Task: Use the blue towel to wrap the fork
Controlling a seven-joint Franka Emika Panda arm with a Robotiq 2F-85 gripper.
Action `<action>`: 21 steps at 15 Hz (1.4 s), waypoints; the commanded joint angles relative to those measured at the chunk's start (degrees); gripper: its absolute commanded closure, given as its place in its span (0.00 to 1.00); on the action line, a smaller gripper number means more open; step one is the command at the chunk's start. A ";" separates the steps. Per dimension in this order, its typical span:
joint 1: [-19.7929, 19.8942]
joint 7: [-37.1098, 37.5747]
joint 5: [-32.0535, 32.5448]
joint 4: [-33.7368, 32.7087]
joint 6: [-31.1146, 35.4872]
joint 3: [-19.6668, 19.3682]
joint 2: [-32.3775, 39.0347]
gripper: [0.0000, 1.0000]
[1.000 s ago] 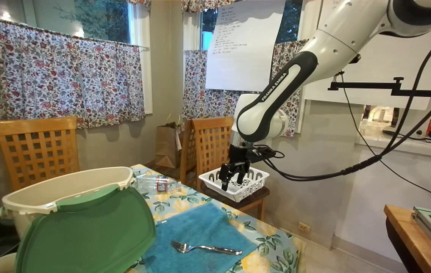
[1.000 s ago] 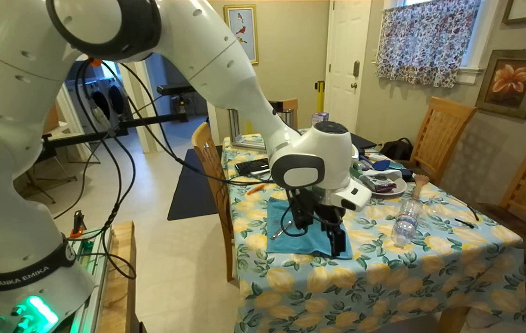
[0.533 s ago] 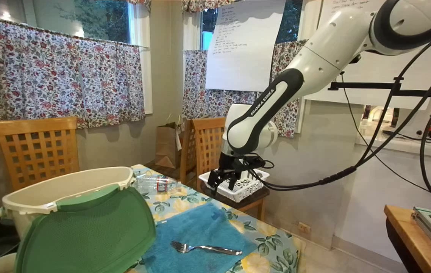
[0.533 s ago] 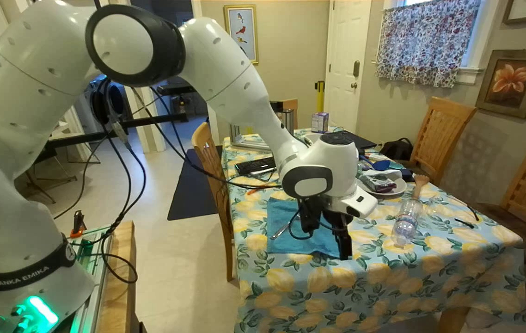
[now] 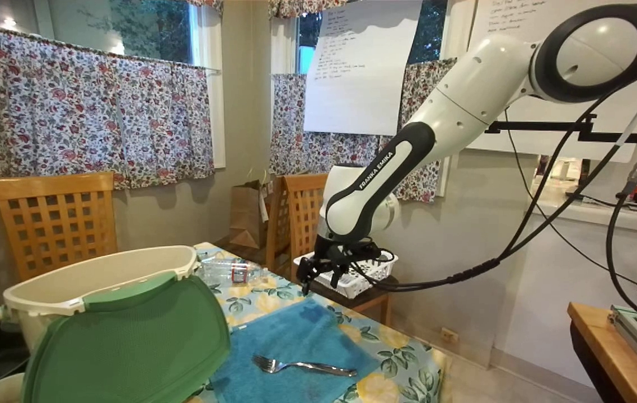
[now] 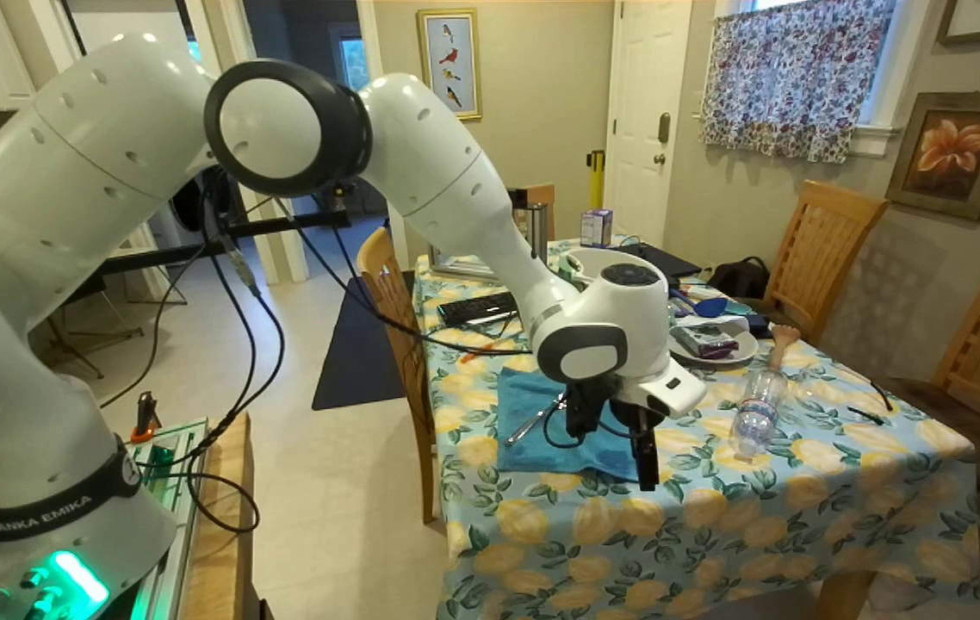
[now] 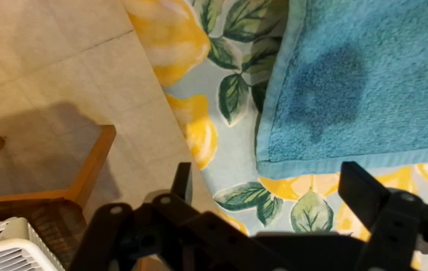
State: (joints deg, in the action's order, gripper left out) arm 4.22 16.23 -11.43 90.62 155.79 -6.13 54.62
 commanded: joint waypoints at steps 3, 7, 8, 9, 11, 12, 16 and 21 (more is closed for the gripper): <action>-0.37 4.71 -1.27 -6.15 1.97 -0.04 5.01 0.00; -1.07 6.49 -1.01 -8.50 1.93 -0.40 7.08 0.00; -1.05 6.65 -1.09 -9.13 1.81 -0.21 7.54 0.00; -1.14 6.85 -1.07 -9.61 1.76 -0.23 7.97 0.00; -1.18 7.18 -1.13 -10.50 1.72 -0.12 8.60 0.07; -1.20 7.32 -1.14 -10.89 1.70 -0.11 8.92 0.24; -1.08 7.44 -1.07 -12.31 1.47 -0.09 9.95 0.56; -0.87 6.71 -0.98 -12.05 1.55 0.28 9.19 0.90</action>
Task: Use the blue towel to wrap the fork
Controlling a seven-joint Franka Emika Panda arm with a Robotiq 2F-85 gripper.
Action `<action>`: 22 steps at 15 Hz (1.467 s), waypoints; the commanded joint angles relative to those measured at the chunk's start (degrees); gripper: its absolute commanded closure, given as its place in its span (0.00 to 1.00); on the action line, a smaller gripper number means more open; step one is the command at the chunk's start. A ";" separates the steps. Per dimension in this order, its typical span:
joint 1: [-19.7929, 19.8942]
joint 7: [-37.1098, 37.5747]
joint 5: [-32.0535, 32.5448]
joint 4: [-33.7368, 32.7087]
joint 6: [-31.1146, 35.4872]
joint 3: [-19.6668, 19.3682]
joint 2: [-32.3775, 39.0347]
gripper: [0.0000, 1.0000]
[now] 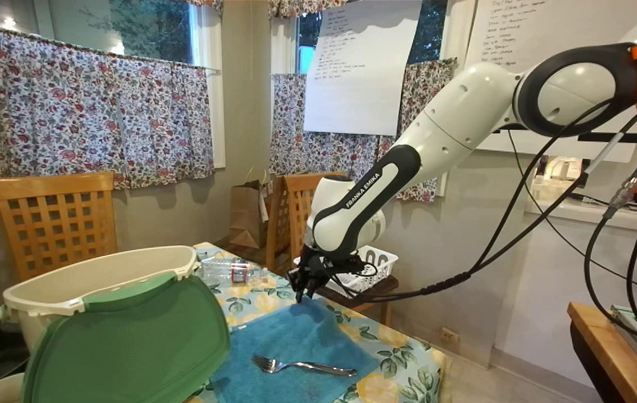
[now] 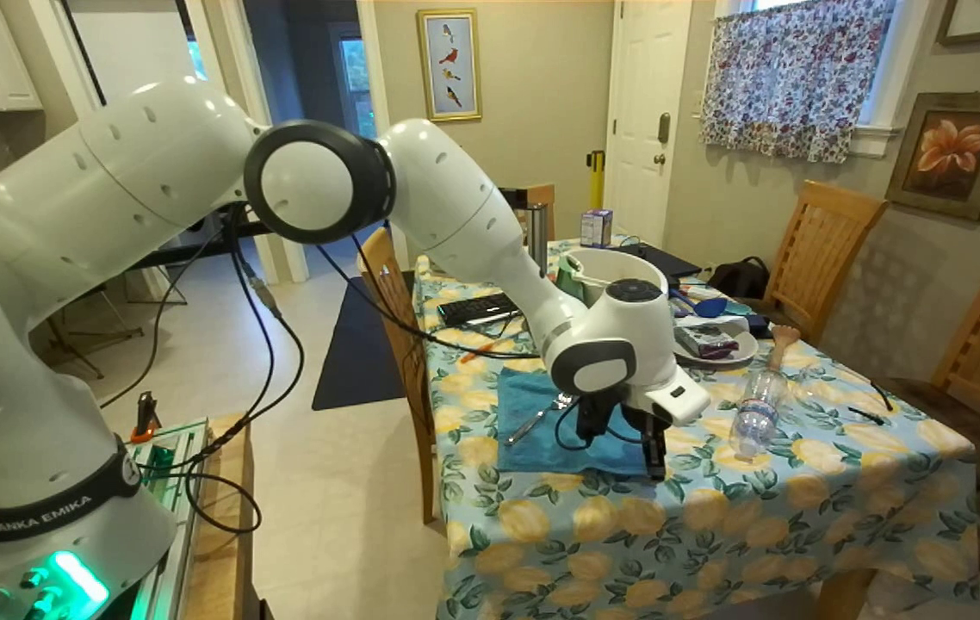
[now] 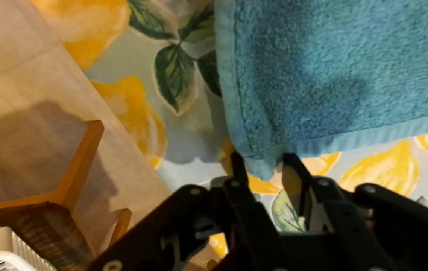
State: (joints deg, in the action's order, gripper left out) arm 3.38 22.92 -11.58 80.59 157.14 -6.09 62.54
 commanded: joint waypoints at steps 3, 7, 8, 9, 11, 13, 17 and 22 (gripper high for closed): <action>-0.60 0.13 -0.60 -1.10 0.24 -0.02 0.31 1.00; -1.19 -1.14 -0.42 1.65 0.44 0.83 -2.42 0.99; -1.38 -1.69 -0.31 2.44 0.62 1.14 -3.31 0.99; -1.46 -2.89 -0.15 3.51 0.96 1.83 -4.51 0.99; -1.41 -5.23 -0.11 4.90 0.90 3.46 -6.50 0.99; -0.73 -8.45 -0.27 5.55 0.14 6.06 -8.06 0.99; 1.99 -16.31 -1.47 7.15 -3.55 13.30 -10.59 0.99; 3.45 -22.50 -3.04 8.07 -11.39 18.40 -11.28 0.99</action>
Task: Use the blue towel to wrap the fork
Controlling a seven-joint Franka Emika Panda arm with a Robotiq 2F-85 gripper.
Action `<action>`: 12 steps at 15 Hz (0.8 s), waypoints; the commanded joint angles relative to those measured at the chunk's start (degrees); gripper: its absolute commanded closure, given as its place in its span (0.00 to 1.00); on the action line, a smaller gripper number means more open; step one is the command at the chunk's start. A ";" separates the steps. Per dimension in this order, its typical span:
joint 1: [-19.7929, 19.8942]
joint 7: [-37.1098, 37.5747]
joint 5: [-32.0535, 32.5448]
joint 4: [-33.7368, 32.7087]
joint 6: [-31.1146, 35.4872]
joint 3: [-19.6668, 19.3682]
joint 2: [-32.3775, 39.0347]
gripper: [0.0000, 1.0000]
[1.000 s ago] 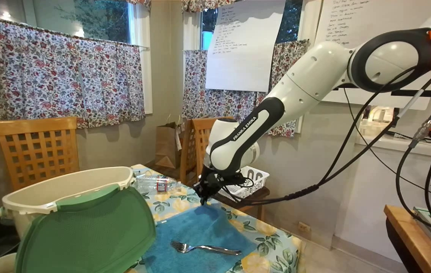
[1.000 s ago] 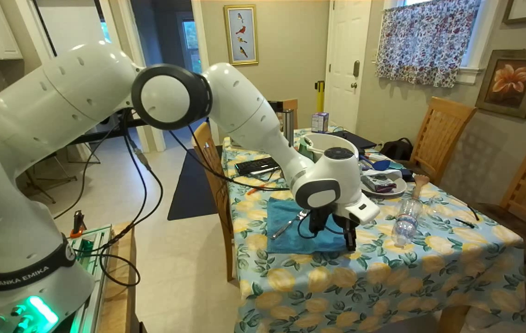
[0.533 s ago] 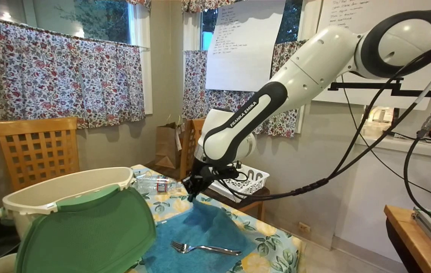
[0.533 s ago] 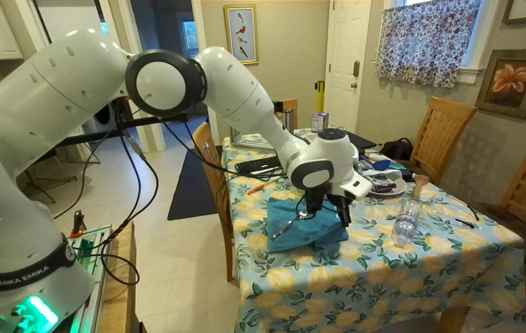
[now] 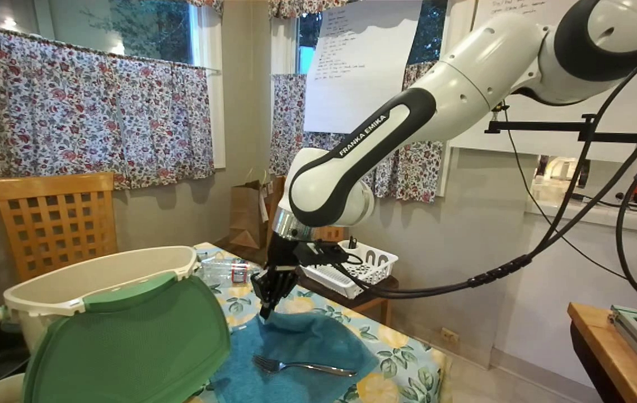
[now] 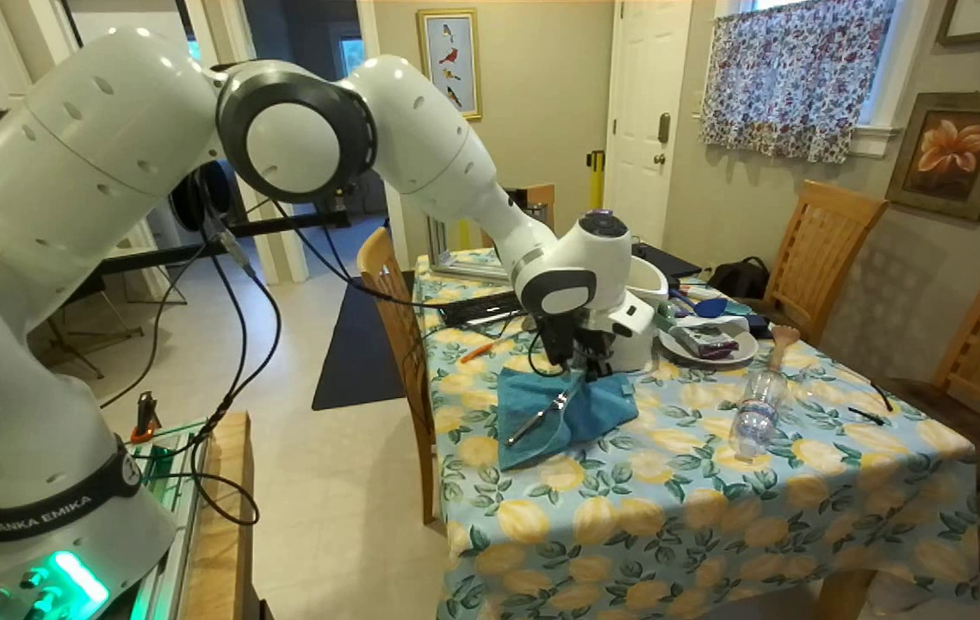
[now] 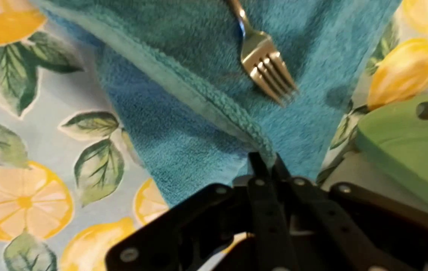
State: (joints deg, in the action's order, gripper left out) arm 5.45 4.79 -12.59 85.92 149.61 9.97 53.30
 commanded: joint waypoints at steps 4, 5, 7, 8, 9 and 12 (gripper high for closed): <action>0.47 -6.16 -2.22 2.58 -8.68 2.53 -1.71 0.99; 0.13 -6.32 -2.12 2.34 -9.54 2.37 -1.56 0.99; -0.51 -6.61 -1.98 1.68 -10.64 2.20 -1.33 0.99; -0.91 -6.69 -1.92 1.29 -10.64 2.14 -1.10 0.99; -1.31 -6.55 -1.83 0.93 -10.60 1.99 -0.92 0.99; -2.64 -6.12 -1.54 -0.35 -10.87 1.95 -0.33 0.99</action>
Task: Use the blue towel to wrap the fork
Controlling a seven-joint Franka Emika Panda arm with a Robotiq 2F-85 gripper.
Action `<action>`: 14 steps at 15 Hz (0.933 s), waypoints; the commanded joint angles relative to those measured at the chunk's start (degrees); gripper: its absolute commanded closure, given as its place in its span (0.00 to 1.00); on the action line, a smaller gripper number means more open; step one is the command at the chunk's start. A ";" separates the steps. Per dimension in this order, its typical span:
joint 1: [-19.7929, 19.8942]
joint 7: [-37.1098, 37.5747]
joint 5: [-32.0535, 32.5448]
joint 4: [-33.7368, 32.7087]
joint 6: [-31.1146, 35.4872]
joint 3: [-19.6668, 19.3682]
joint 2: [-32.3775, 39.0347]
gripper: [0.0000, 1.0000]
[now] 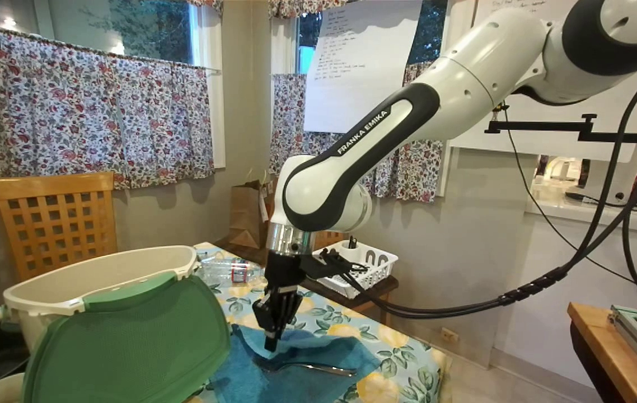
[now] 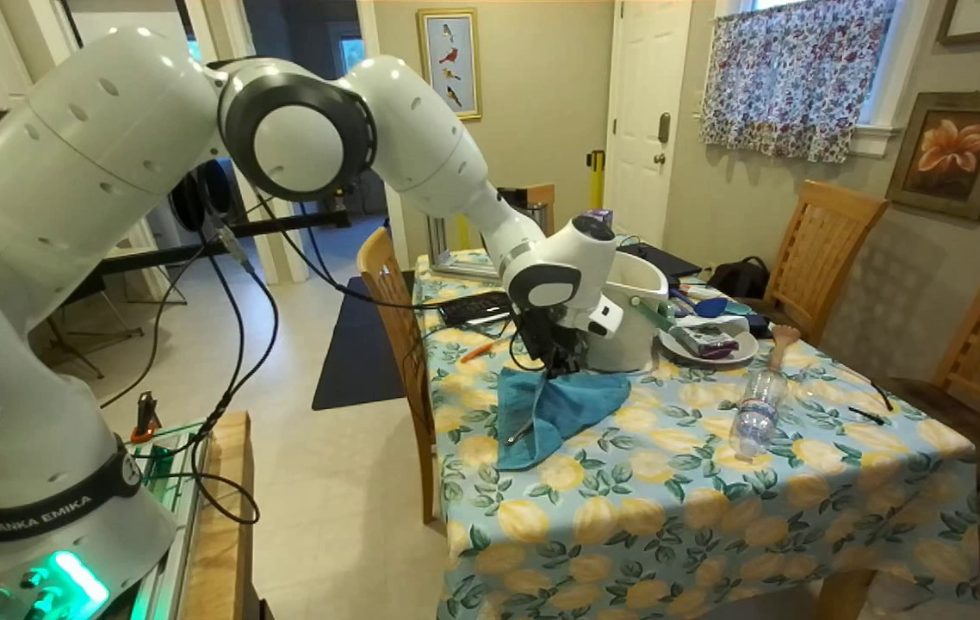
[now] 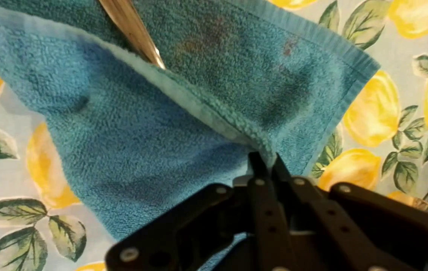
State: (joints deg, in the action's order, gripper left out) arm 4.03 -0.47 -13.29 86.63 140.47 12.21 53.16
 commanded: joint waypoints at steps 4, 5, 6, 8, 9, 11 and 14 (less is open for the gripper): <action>-3.44 -0.64 -0.09 -2.71 -2.52 -0.45 0.33 0.99; -3.88 -0.60 -0.16 -3.17 -3.04 -0.30 0.53 0.99; -4.28 -0.65 -0.24 -3.63 -3.71 -0.16 0.68 0.99; -5.20 -0.65 -0.10 -4.59 -4.95 -0.23 1.07 0.99; -5.60 -0.77 0.05 -4.95 -5.45 -0.32 1.25 0.99; -6.32 -0.81 0.37 -5.59 -6.42 -0.64 1.70 0.99; -6.69 -1.01 0.11 -6.57 -7.92 -0.53 2.66 0.99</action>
State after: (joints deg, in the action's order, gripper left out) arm -2.05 -0.47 -13.24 83.14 135.32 11.99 53.83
